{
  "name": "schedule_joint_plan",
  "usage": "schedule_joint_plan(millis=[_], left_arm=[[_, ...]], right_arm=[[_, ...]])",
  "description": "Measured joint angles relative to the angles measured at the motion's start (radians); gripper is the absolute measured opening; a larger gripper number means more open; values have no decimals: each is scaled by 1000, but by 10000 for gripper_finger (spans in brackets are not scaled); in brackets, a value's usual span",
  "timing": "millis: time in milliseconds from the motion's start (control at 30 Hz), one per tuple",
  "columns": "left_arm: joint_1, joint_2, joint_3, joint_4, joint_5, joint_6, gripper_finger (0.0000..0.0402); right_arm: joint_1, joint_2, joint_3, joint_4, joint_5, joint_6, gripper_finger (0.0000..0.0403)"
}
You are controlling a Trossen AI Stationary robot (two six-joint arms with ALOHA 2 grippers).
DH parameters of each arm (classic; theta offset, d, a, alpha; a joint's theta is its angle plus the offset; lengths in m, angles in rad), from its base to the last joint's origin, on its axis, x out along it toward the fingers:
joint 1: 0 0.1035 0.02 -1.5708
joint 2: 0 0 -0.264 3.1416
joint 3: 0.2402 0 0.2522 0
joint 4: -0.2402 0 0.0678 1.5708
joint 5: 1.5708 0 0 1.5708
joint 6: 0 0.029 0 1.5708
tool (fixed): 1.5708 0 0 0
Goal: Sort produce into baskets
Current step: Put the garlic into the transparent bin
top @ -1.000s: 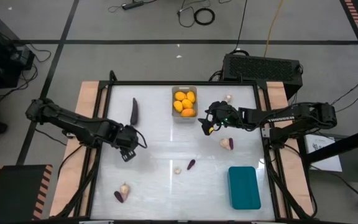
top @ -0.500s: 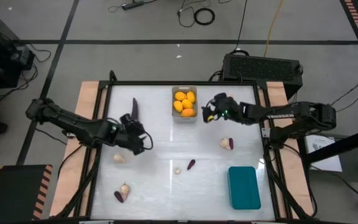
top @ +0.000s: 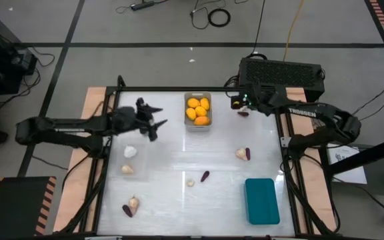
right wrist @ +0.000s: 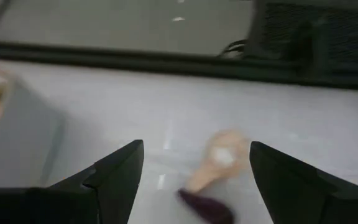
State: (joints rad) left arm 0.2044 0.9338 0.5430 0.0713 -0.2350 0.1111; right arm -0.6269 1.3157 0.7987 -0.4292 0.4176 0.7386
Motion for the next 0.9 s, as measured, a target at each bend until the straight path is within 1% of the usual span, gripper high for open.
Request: schedule_joint_plan(millis=[67,100,200,333,400,467,633,800,900], left_arm=[[40,-41,-8,59,46,23,253],[54,-57,-12,90,64,31,253],[82,-91,-32,148,99,53,253],[84,-116,-59,162,146,54,253],[81,-116,-82,148,194,56,253],[79,-113,-101,147,231,109,253],[90,-115,-104,159,227,158,253],[90,-115,-104,152,263,158,253],[84,-116,-104,139,285,157,253]], right_arm=[[-30,23,22,-23,33,-6,286],[-48,38,27,-24,29,-6,286],[-101,103,28,-17,-4,-6,286],[-140,199,28,28,-49,-1,286],[-146,236,28,67,-89,13,286],[-146,262,29,81,-112,32,286],[-147,321,29,79,-109,100,286],[-132,371,29,82,-122,113,284],[-123,375,30,82,-118,113,271]])
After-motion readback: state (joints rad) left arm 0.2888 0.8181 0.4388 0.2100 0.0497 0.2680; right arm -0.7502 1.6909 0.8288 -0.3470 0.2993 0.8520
